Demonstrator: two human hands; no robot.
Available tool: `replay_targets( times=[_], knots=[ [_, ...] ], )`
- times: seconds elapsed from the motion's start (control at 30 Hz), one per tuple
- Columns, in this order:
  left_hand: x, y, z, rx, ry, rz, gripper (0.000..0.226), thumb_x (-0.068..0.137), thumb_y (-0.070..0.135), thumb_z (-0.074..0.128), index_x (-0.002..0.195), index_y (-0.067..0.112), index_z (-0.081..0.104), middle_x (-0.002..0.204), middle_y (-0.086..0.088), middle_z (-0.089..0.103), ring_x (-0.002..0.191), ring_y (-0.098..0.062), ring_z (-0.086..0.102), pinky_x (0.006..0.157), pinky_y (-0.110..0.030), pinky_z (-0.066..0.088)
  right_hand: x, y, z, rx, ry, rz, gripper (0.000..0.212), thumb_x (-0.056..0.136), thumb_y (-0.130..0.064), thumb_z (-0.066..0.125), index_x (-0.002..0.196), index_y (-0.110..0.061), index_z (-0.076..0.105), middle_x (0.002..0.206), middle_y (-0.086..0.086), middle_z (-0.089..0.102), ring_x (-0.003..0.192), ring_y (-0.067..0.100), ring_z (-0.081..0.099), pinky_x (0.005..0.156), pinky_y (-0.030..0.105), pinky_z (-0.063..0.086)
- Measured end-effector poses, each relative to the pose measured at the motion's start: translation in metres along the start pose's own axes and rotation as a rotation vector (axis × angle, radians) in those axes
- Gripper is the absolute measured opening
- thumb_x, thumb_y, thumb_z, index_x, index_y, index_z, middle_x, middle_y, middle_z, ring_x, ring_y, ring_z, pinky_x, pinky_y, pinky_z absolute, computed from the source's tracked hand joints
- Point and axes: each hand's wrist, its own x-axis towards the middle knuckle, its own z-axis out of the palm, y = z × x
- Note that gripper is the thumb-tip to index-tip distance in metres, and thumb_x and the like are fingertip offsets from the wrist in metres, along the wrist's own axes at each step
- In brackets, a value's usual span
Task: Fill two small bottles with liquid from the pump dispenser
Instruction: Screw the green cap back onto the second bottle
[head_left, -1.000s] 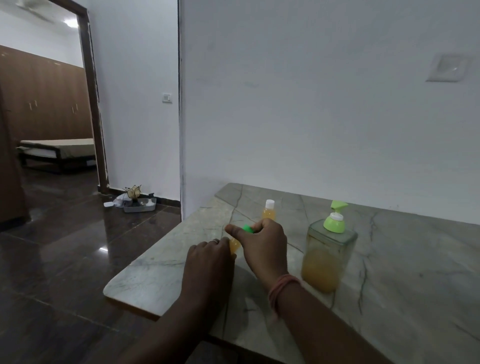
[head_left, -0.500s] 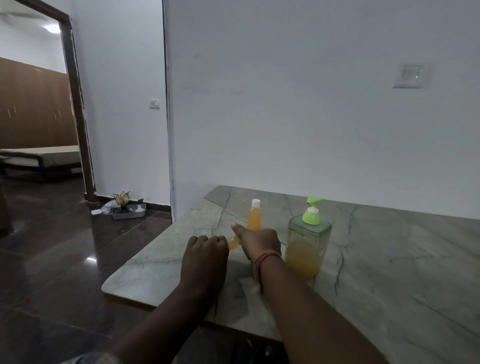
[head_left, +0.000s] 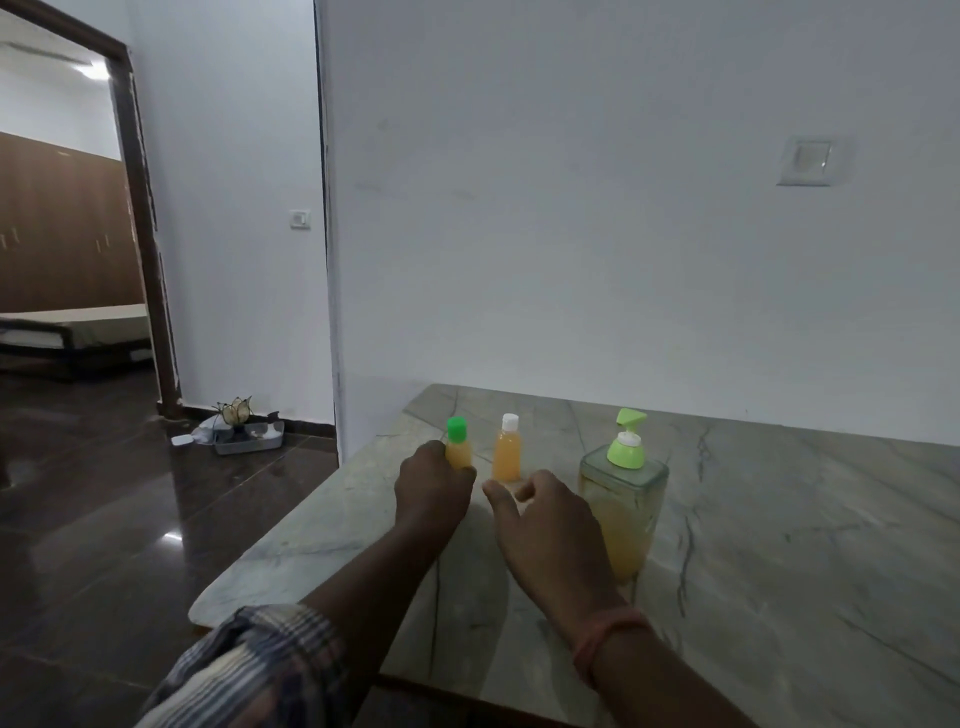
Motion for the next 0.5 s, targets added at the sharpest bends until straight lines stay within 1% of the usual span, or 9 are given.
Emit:
replay_targets(
  times=[0.07,0.17,0.27,0.33,0.4,0.5],
  knots=[
    [0.016,0.002,0.011,0.0,-0.015,-0.036,0.022,0.083,0.028,0.07,0.095,0.01,0.067,0.087,-0.006,0.068,0.074,-0.02,0.057,0.06,-0.029,0.036,-0.008,0.012,-0.004,0.024,0.014,-0.022,0.037,0.094,-0.062,0.049,0.092,-0.027,0.06,0.082,-0.01,0.065,0.075,0.006,0.061,0.066,0.026,0.051],
    [0.033,0.006,0.026,-0.005,-0.041,-0.047,0.027,0.082,0.031,0.075,0.099,0.01,0.069,0.094,-0.007,0.072,0.076,-0.02,0.058,0.064,-0.03,0.04,-0.015,0.026,-0.006,0.022,0.017,-0.017,0.04,0.094,-0.061,0.049,0.077,-0.025,0.056,0.07,-0.009,0.063,0.068,0.005,0.06,0.065,0.028,0.052],
    [0.045,0.004,0.037,0.008,-0.064,-0.071,0.03,0.081,0.032,0.078,0.1,0.011,0.068,0.096,-0.007,0.072,0.08,-0.022,0.064,0.067,-0.031,0.046,-0.017,0.038,-0.005,0.035,0.001,0.013,0.041,0.093,-0.061,0.049,0.074,-0.024,0.057,0.068,-0.006,0.063,0.066,0.004,0.061,0.063,0.027,0.053],
    [0.049,0.002,0.041,0.015,-0.077,-0.078,0.031,0.08,0.034,0.079,0.099,0.011,0.069,0.095,-0.007,0.072,0.08,-0.023,0.065,0.068,-0.031,0.048,-0.021,0.044,-0.007,0.034,-0.019,0.025,0.04,0.094,-0.058,0.051,0.074,-0.024,0.058,0.067,-0.006,0.063,0.065,0.002,0.059,0.061,0.021,0.048],
    [0.053,0.001,0.044,0.02,-0.083,-0.071,0.03,0.08,0.035,0.079,0.097,0.011,0.07,0.093,-0.007,0.072,0.077,-0.022,0.063,0.066,-0.03,0.045,-0.025,0.048,-0.011,0.035,-0.016,0.045,0.039,0.094,-0.056,0.053,0.073,-0.023,0.058,0.067,-0.006,0.062,0.065,0.0,0.058,0.058,0.016,0.042],
    [0.056,-0.002,0.048,0.014,-0.089,-0.073,0.03,0.08,0.036,0.079,0.094,0.011,0.071,0.09,-0.007,0.072,0.073,-0.02,0.061,0.063,-0.03,0.043,-0.027,0.056,-0.014,0.074,0.01,0.087,0.042,0.094,-0.052,0.056,0.067,-0.02,0.054,0.06,-0.004,0.059,0.058,0.002,0.055,0.052,0.016,0.038]
  ],
)
